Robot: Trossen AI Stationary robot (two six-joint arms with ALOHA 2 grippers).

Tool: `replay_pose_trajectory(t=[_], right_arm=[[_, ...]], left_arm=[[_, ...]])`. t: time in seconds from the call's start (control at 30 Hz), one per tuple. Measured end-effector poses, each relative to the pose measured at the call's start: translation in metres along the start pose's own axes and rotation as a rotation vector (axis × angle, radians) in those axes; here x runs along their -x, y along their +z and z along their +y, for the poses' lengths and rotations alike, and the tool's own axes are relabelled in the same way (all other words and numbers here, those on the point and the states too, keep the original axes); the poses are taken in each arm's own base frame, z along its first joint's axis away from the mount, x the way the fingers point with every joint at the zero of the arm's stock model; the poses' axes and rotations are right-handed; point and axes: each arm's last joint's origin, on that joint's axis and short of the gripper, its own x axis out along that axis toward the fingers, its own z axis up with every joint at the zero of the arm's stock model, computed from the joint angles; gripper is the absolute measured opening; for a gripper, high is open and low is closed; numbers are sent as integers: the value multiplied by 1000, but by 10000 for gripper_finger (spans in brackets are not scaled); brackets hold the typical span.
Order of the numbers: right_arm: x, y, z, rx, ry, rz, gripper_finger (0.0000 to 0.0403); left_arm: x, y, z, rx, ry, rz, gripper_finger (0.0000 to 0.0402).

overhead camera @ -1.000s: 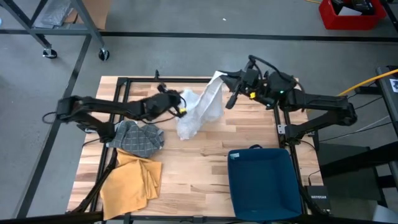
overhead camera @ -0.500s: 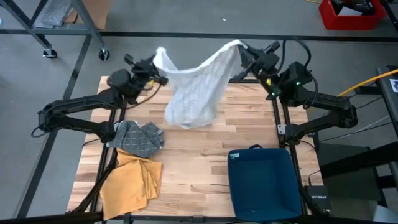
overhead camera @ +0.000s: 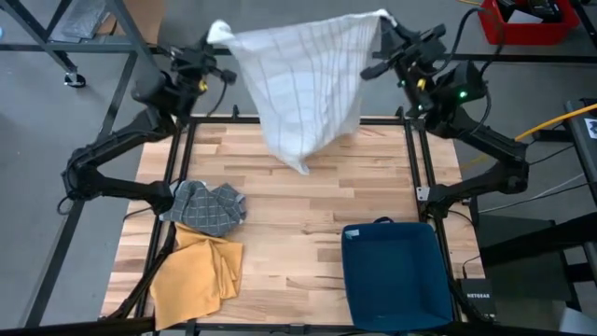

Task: Fold towel
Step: Fold the white towel

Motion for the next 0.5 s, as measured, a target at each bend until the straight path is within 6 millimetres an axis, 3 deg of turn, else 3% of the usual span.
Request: replay_pose_trajectory(t=[0.23,0.5], right_arm=[[-25,8,-9,73,-11,93,1],[-29,1,-9,112,28,219,1]], left_arm=[[-31,28,18,50,46,-85,0],[-31,33,22,-64,-25,8,0]])
